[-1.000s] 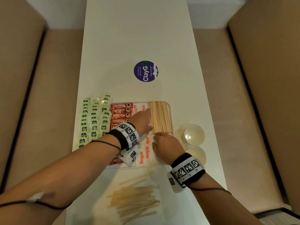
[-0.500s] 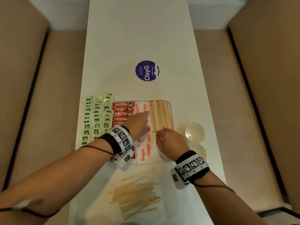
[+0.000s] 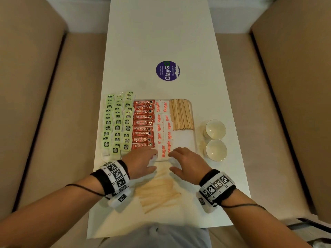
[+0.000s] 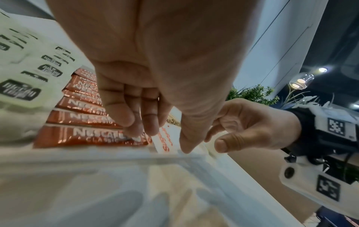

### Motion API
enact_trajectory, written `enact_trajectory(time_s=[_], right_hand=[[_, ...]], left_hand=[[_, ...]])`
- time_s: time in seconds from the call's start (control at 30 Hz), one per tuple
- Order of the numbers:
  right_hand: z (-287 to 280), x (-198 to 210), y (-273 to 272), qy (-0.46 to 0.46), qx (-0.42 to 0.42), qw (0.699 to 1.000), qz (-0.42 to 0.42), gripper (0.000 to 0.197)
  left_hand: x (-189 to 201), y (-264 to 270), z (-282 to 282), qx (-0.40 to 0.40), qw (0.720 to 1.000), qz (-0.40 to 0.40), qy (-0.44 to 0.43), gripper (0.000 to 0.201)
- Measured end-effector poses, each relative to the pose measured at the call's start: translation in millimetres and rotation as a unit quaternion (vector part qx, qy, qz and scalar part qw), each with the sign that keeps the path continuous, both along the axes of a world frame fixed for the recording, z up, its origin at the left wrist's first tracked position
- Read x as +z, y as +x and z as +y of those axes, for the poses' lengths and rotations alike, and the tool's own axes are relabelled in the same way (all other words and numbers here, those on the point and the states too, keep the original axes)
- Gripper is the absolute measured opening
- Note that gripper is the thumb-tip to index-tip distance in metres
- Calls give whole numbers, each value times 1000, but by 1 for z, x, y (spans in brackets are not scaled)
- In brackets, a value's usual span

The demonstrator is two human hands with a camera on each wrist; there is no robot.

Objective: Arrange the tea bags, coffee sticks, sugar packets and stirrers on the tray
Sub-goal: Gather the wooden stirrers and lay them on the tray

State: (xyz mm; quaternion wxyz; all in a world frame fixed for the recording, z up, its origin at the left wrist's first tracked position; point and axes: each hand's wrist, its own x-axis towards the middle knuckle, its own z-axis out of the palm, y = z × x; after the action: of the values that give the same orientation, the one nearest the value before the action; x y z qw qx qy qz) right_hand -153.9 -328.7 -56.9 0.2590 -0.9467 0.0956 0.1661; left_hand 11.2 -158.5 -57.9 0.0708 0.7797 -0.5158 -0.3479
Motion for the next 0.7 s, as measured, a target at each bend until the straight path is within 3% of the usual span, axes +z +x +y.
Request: enact_trajectory(time_s=[0.3,0.5,0.7], right_hand=[[54,-14,-33,11,94,995,21,84],[75,-41,-48,-72,170,981,65,127],[79,-50,-47,-91,141,985,32,122]], left_hand=[[-16,-41,40,-47,997,-45,43,68],[-26,-62,57,-74,993,-77,45,76],[-29,-75,68,-90,992,-77,34,76]])
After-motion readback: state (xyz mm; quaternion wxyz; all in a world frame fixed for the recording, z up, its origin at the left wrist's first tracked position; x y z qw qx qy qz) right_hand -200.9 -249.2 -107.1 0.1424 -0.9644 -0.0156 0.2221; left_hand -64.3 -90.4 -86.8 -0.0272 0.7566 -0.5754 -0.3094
